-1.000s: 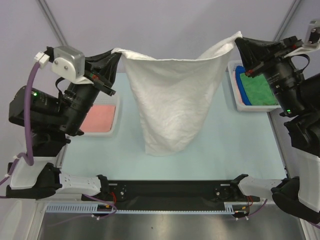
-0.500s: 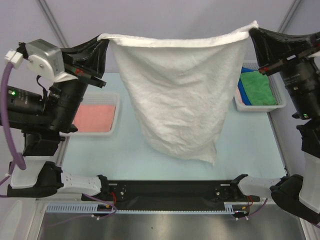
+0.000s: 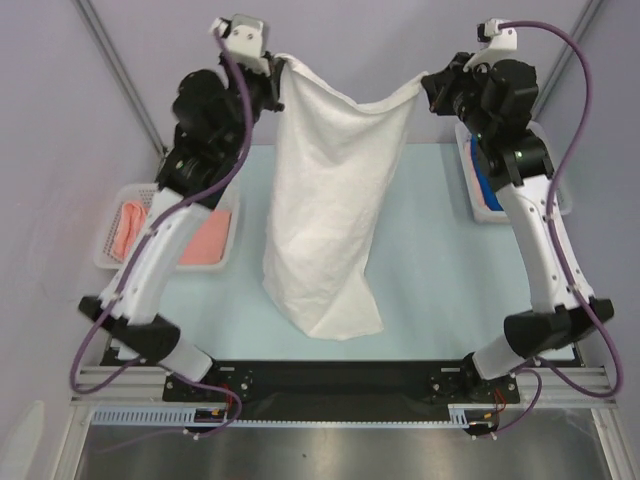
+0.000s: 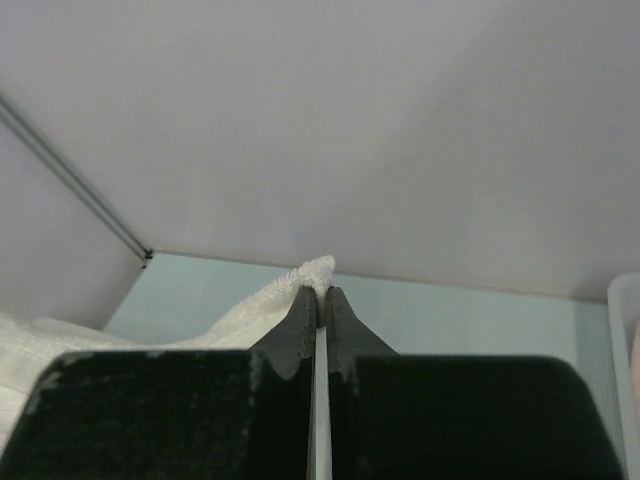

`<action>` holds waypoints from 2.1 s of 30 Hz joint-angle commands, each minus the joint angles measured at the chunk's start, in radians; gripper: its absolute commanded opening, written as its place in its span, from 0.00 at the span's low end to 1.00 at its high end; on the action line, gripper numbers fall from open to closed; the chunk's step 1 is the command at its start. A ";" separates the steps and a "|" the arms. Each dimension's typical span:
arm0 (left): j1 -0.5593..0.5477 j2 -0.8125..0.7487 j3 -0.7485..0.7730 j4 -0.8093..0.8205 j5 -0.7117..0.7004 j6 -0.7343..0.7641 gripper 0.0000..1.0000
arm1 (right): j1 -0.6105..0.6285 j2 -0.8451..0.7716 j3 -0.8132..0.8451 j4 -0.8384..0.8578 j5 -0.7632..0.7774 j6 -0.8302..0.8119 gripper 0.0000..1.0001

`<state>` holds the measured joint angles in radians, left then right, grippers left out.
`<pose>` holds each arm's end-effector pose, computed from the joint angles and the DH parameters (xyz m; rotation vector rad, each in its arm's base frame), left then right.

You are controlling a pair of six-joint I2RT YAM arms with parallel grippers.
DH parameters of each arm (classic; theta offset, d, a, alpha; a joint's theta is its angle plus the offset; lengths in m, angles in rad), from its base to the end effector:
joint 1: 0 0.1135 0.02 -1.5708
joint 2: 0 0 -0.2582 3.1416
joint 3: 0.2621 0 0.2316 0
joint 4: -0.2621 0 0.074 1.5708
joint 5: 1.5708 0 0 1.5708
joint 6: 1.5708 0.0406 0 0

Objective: Fold and stack the towels
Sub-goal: Flatten out the crumpled towel, then fold the towel

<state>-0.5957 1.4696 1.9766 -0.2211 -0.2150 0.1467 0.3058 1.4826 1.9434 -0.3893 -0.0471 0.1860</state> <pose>0.2278 -0.1440 0.5635 0.2928 1.2621 -0.2466 0.2714 0.0877 0.5321 -0.1289 1.5090 0.4305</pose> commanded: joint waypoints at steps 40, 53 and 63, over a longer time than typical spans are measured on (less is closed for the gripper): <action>0.290 0.259 -0.495 0.033 0.189 -0.472 0.00 | -0.126 0.118 -0.546 0.070 -0.105 0.271 0.00; 0.215 0.041 -0.820 -0.118 0.147 -0.579 0.06 | -0.024 -0.102 -0.905 0.018 -0.102 0.319 0.00; 0.205 -0.121 -0.975 -0.142 0.174 -0.593 0.04 | 0.032 -0.242 -1.014 -0.028 -0.069 0.339 0.00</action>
<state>-0.3862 1.4261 1.0256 -0.3698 -0.0483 -0.4274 0.3241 1.2930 0.9443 -0.4030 -0.1375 0.5049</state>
